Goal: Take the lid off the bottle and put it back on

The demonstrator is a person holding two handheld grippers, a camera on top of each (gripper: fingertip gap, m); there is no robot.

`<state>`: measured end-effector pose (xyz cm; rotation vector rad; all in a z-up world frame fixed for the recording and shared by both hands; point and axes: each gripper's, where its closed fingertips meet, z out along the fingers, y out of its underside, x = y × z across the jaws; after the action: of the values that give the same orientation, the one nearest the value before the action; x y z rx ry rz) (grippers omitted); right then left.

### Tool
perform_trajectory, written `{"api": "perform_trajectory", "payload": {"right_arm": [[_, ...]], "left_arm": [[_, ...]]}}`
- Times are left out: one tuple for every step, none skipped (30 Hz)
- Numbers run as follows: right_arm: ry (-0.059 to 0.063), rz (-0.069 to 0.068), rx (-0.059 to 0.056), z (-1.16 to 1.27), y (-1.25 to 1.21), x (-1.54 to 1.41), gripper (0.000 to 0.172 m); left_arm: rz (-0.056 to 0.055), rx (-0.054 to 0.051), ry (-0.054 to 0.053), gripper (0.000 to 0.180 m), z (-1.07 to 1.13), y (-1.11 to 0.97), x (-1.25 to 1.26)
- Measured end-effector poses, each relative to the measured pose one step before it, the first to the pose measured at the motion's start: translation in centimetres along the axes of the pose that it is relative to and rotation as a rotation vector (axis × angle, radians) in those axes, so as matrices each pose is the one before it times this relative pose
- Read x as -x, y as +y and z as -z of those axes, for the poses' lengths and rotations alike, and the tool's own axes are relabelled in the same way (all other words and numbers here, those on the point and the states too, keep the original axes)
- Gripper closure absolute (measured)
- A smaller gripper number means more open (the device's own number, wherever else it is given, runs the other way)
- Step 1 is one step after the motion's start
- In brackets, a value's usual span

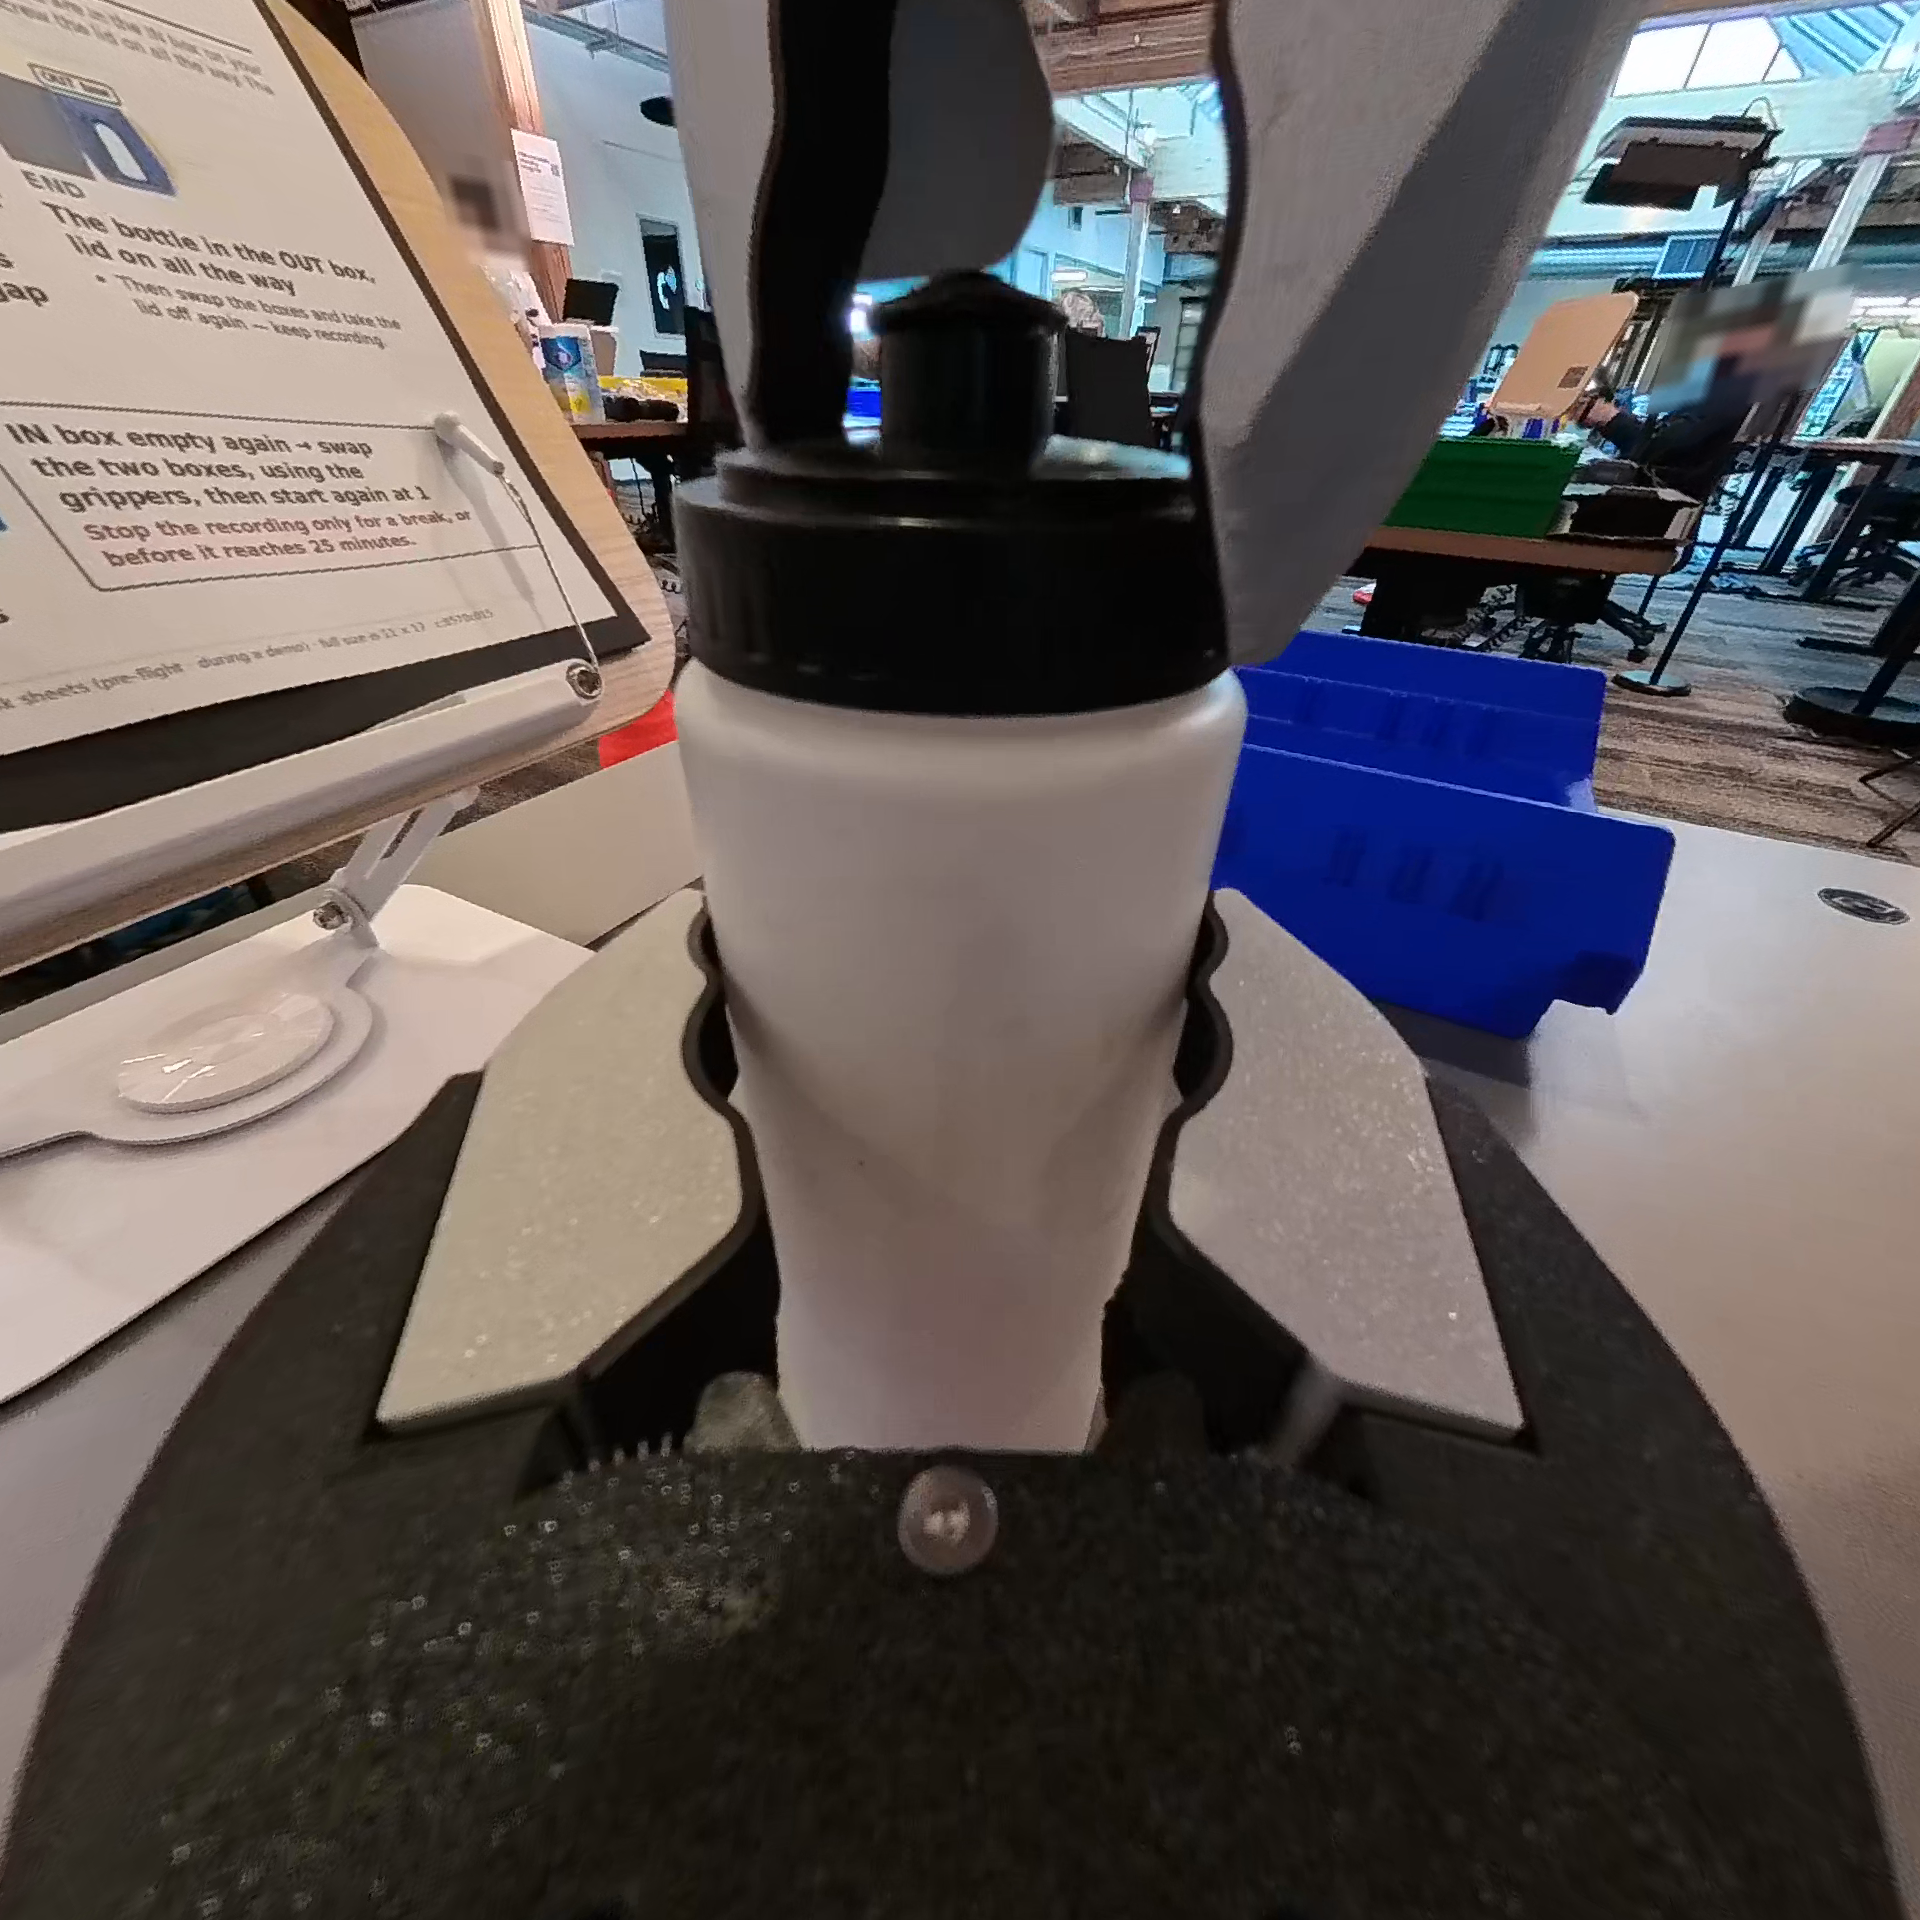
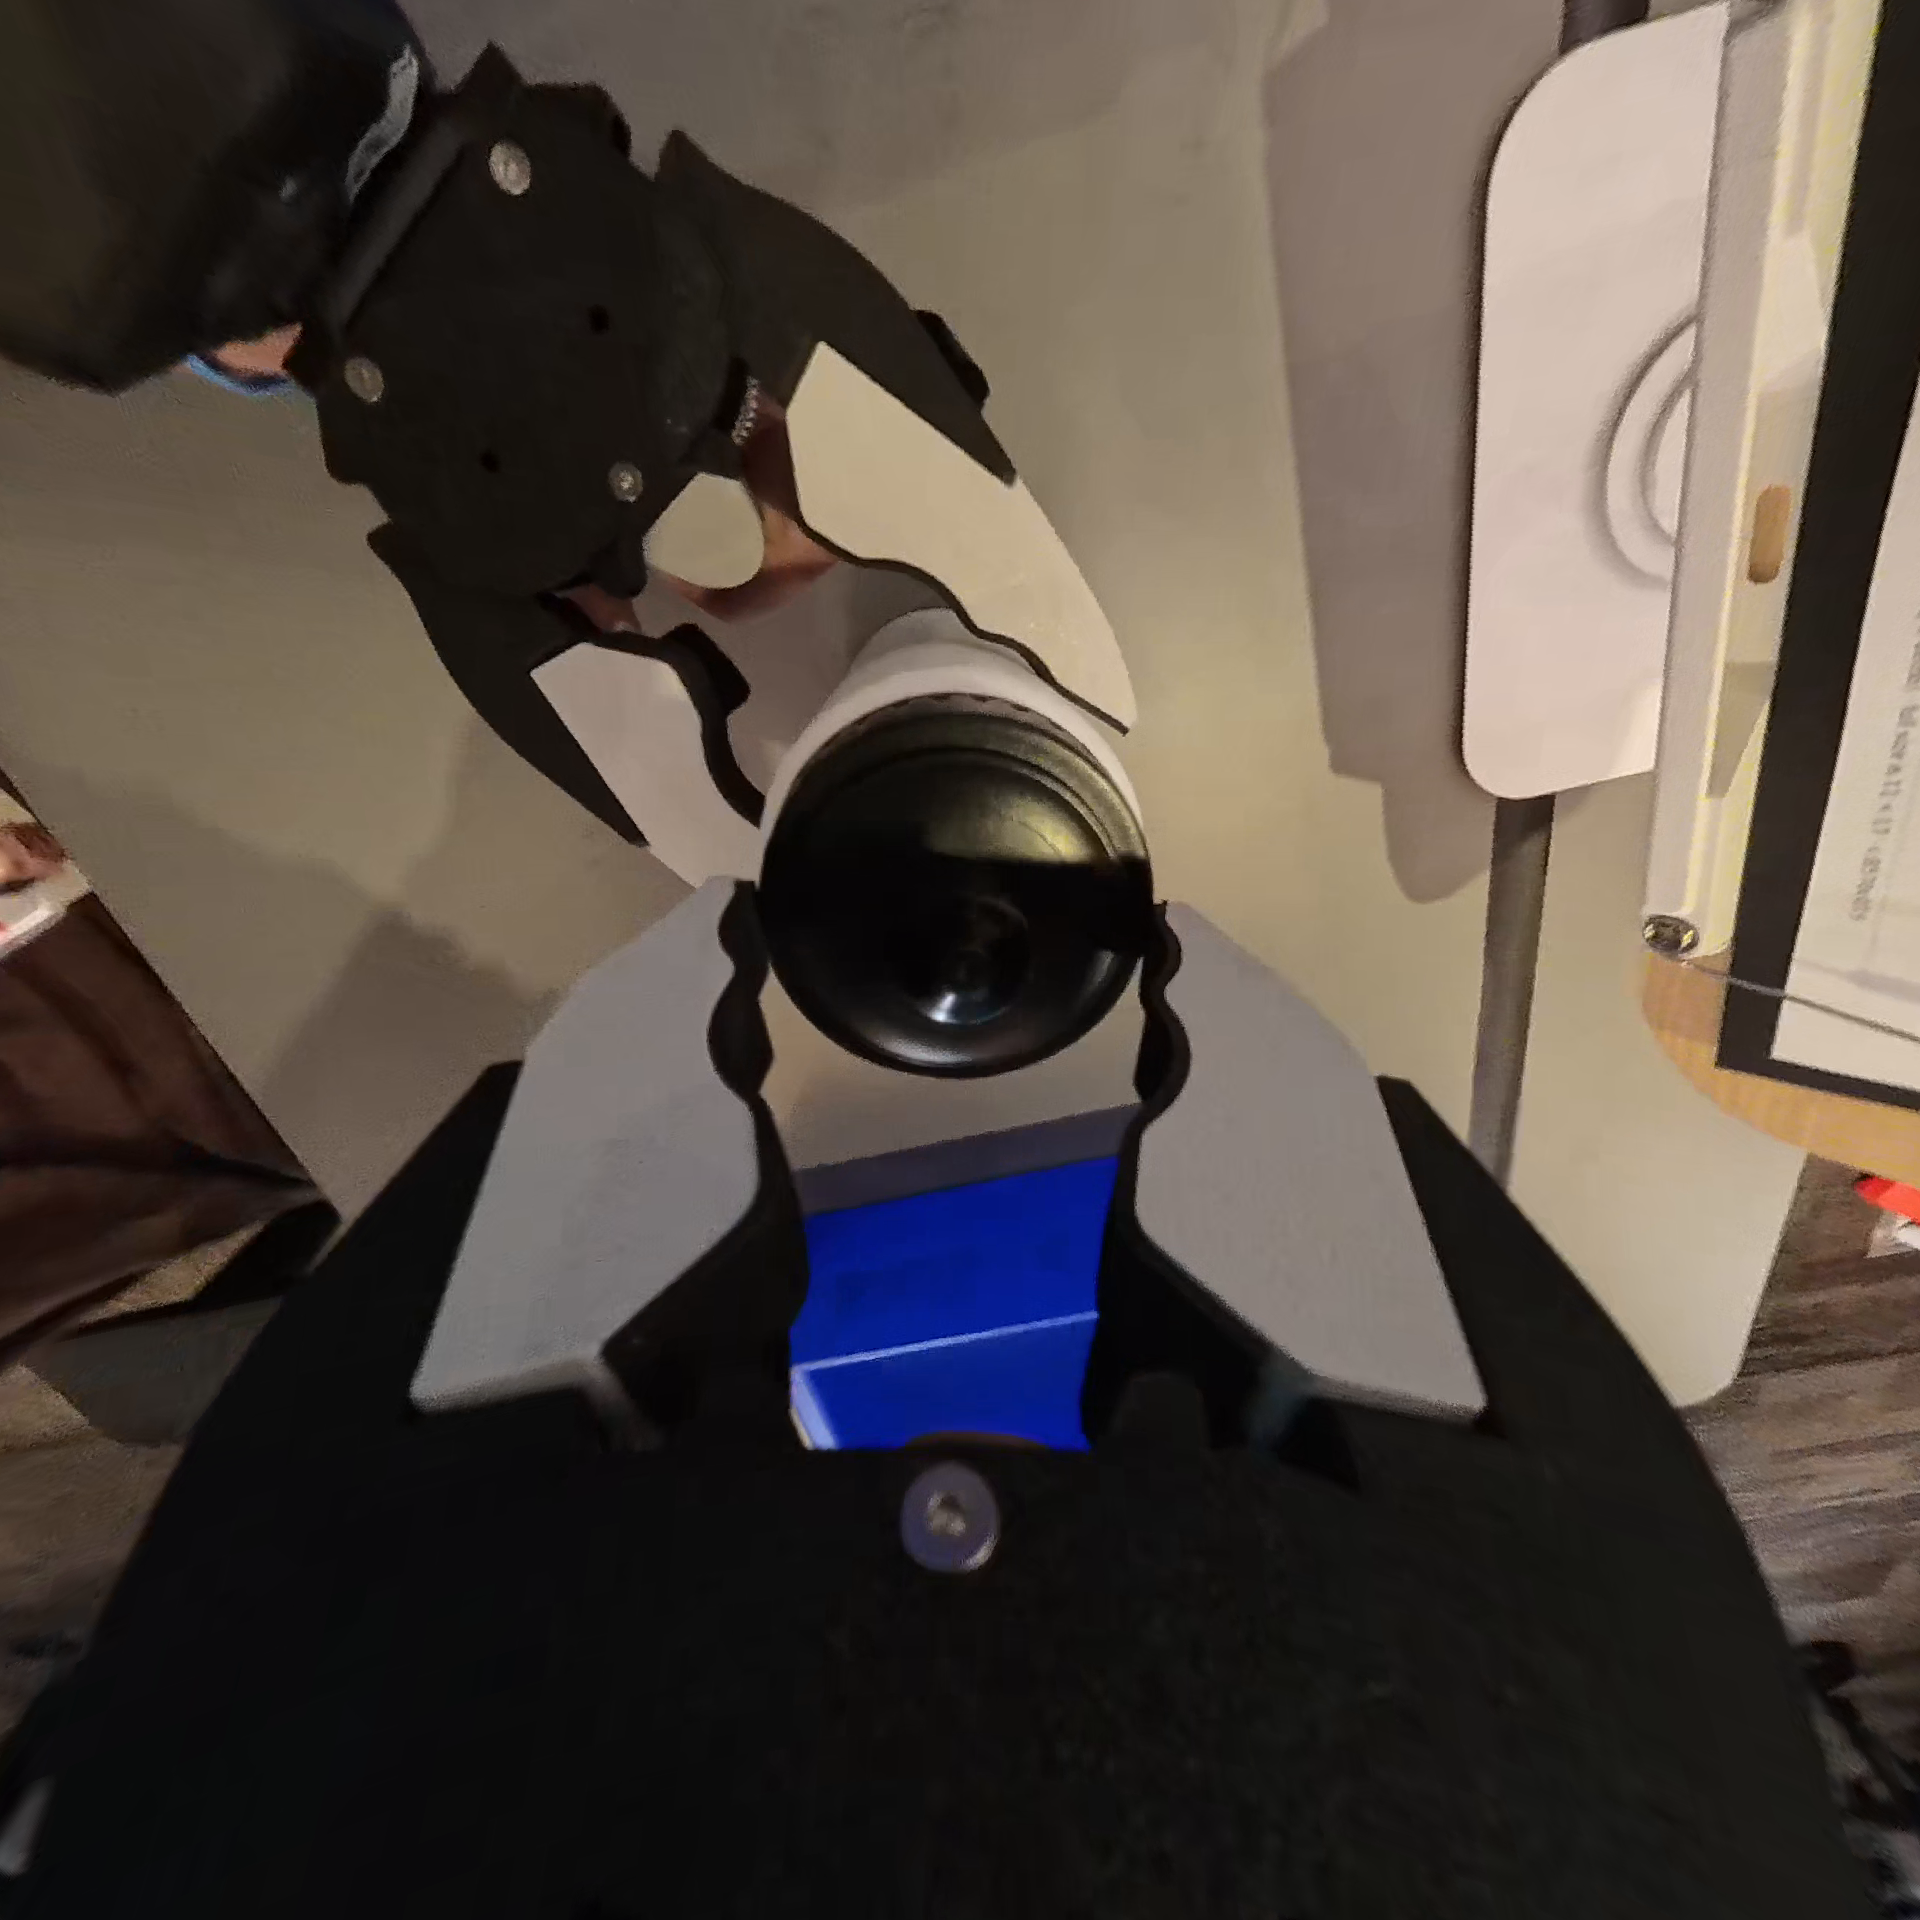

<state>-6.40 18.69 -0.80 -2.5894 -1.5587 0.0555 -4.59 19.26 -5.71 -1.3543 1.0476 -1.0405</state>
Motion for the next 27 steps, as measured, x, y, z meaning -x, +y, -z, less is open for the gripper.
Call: {"api": "perform_trajectory", "payload": {"right_arm": [[-0.0029, 0.0297, 0.0075, -0.003, 0.002, 0.003, 0.102], [-0.0029, 0.0287, 0.0068, -0.005, 0.015, -0.006, 0.102], [-0.0017, 0.0336, 0.0082, 0.006, 0.015, -0.010, 0.103], [-0.0013, 0.0349, 0.0080, -0.003, 0.018, 0.000, 0.103], [-0.0017, 0.0391, 0.0089, 0.007, 0.053, 0.001, 0.103], [-0.0016, 0.0435, 0.0100, -0.002, 0.062, 0.017, 0.103], [-0.0009, 0.0411, 0.0090, 0.007, 0.009, -0.032, 0.102], [-0.0004, 0.0452, 0.0087, -0.003, -0.010, -0.042, 0.103], [-0.0003, 0.0527, 0.0069, -0.001, 0.003, -0.042, 0.102], [-0.0002, 0.0626, 0.0031, -0.001, 0.043, -0.041, 0.102], [-0.0003, 0.0659, -0.0008, -0.005, 0.020, -0.017, 0.102], [-0.0014, 0.0567, -0.0018, 0.003, -0.011, -0.046, 0.102], [-0.0046, 0.0426, -0.0008, -0.007, -0.004, -0.043, 0.102], [-0.0040, 0.0380, 0.0012, -0.005, -0.014, -0.041, 0.102], [-0.0022, 0.0377, 0.0051, 0.004, 0.005, -0.025, 0.102], [-0.0016, 0.0312, 0.0031, -0.002, -0.009, -0.038, 0.102], [-0.0021, 0.0209, -0.0020, 0.011, -0.011, 0.003, 0.102], [-0.0030, 0.0088, -0.0047, -0.002, -0.019, 0.016, 0.102], [-0.0030, -0.0088, -0.0052, 0.010, -0.032, -0.015, 0.102], [0.0013, -0.0204, -0.0016, -0.006, -0.022, -0.015, 0.102], [0.0081, -0.0227, -0.0006, 0.014, -0.044, 0.029, 0.102], [0.0173, -0.0225, 0.0029, 0.085, 0.014, 0.062, 0.102], [0.0138, -0.0314, -0.0015, 0.216, -0.081, 0.196, 0.099], [0.0097, -0.0349, -0.0117, 0.356, -0.250, 0.283, 0.093], [0.0061, -0.0348, -0.0213, 0.514, -0.381, 0.369, 0.088], [0.0060, -0.0386, -0.0360, 0.619, -0.603, 0.336, 0.086], [0.0352, -0.0616, -0.0361, 0.615, -0.603, -0.159, 0.085]], "left_arm": [[0.0003, -0.0020, 0.0015, 0.096, 0.000, 0.004, 0.003], [0.0005, -0.0016, 0.0019, 0.097, 0.003, -0.001, -0.004], [0.0005, -0.0002, 0.0016, 0.097, -0.006, 0.007, -0.004], [-0.0005, 0.0001, 0.0013, 0.097, 0.003, 0.001, -0.023], [-0.0015, -0.0002, 0.0012, 0.097, -0.017, -0.003, -0.029], [-0.0002, -0.0005, 0.0014, 0.097, -0.002, 0.004, -0.026], [0.0012, -0.0005, 0.0012, 0.097, 0.000, 0.003, 0.007], [0.0009, -0.0007, 0.0011, 0.097, -0.001, -0.009, 0.010], [-0.0003, -0.0005, 0.0011, 0.097, -0.004, 0.003, -0.013], [-0.0013, 0.0000, 0.0015, 0.097, -0.018, 0.000, -0.025], [0.0003, 0.0001, 0.0018, 0.097, -0.002, 0.001, -0.016], [0.0015, -0.0003, 0.0021, 0.096, -0.001, -0.005, 0.004], [0.0019, -0.0007, 0.0034, 0.096, 0.004, 0.000, -0.004], [0.0010, -0.0008, 0.0041, 0.096, 0.007, -0.002, -0.026], [-0.0002, -0.0001, 0.0032, 0.096, -0.002, -0.001, -0.031], [-0.0004, 0.0011, 0.0014, 0.096, 0.008, 0.004, -0.015], [-0.0010, 0.0013, -0.0001, 0.096, -0.006, 0.007, -0.016], [0.0001, 0.0009, -0.0005, 0.096, -0.001, -0.008, -0.007], [0.0010, 0.0001, 0.0004, 0.096, -0.004, 0.000, 0.007], [0.0007, -0.0012, 0.0029, 0.096, -0.006, 0.003, -0.011], [-0.0010, -0.0021, 0.0017, 0.096, -0.014, -0.007, -0.025], [-0.0012, -0.0012, -0.0023, 0.096, -0.017, -0.004, -0.024], [0.0011, 0.0005, -0.0030, 0.096, 0.008, -0.003, 0.011], [0.0015, 0.0014, -0.0026, 0.096, 0.010, 0.008, 0.023], [0.0011, 0.0006, -0.0032, 0.096, 0.004, -0.003, 0.034], [0.0002, -0.0011, -0.0032, 0.096, 0.000, -0.003, 0.001], [-0.0004, -0.0018, -0.0034, 0.096, 0.005, -0.012, 0.010]]}}
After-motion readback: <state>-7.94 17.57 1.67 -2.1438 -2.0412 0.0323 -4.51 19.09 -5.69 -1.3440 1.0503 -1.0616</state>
